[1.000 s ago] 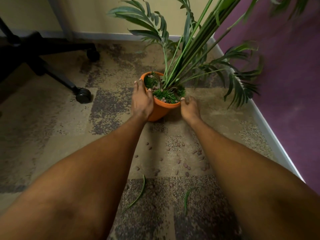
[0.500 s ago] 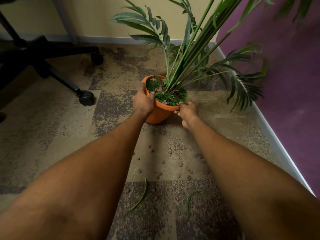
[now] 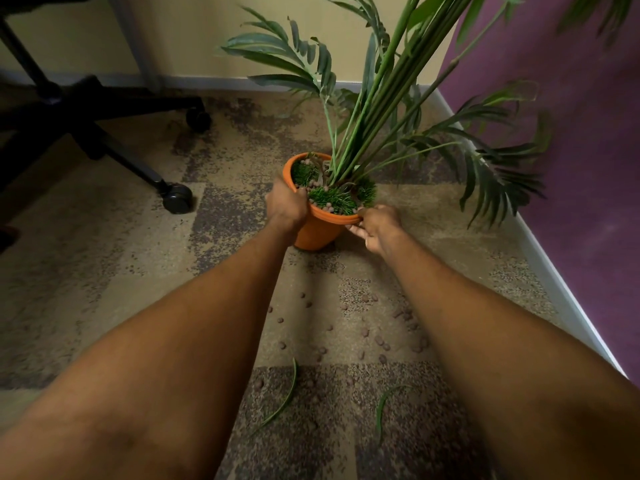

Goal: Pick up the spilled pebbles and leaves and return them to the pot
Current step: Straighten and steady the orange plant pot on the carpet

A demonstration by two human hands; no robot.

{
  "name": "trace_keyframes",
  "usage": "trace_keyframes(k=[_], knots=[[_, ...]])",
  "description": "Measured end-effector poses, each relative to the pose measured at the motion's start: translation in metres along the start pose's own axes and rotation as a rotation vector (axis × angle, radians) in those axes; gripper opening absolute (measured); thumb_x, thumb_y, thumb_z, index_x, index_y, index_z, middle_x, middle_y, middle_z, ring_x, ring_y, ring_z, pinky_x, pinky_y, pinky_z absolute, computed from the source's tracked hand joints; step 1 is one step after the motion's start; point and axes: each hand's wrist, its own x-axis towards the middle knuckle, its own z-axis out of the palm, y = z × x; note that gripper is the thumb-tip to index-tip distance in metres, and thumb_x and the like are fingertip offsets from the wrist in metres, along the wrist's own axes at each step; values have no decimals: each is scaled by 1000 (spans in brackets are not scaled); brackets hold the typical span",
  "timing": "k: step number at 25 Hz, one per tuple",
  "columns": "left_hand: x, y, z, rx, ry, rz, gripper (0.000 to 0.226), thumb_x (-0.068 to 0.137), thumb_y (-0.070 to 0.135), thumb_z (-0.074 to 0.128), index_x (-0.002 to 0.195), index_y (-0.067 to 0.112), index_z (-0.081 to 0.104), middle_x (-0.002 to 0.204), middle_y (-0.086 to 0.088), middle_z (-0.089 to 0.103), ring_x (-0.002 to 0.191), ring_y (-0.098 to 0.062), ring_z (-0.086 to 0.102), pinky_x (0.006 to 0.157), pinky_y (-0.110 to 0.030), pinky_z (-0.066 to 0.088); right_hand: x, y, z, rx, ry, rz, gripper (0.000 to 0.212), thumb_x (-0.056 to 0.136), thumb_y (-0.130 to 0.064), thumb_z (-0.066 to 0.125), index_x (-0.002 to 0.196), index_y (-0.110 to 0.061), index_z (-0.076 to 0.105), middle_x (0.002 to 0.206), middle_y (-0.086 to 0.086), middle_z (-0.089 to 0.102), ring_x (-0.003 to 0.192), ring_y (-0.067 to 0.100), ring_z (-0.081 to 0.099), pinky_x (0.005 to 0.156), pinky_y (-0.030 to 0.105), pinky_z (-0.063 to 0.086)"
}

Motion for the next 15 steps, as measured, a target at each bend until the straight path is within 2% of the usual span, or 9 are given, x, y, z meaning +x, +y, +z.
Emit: trace_keyframes(k=[2, 6, 10, 15], knots=[[7, -2, 2, 6, 7, -33, 32, 98, 25, 63, 129, 17, 57, 119, -15, 66, 106, -38, 68, 88, -59, 61, -2, -1, 1, 21, -14, 9, 43, 105, 4, 47, 147, -6, 43, 102, 8, 62, 79, 16, 61, 58, 34, 53], [18, -5, 5, -21, 15, -58, 26, 96, 23, 64, 122, 18, 62, 112, -16, 71, 102, -40, 72, 86, -61, 62, -6, -3, 4, 66, -27, -2, 58, 105, 5, 47, 158, -9, 29, 120, 13, 61, 80, 16, 60, 64, 35, 55], [23, -8, 6, -42, 44, -84, 21, 97, 22, 62, 118, 18, 64, 111, -16, 72, 100, -40, 72, 85, -60, 62, -9, -5, 5, 77, -34, -20, 53, 105, 5, 46, 155, -6, 34, 117, 12, 58, 78, 15, 58, 81, 39, 55], [25, -13, 2, -67, 76, -122, 16, 100, 20, 60, 115, 17, 63, 112, -17, 69, 97, -40, 71, 81, -58, 63, -14, -4, 11, 55, -57, -44, 53, 105, 5, 48, 155, -6, 36, 114, 11, 58, 82, 16, 59, 74, 38, 56]])
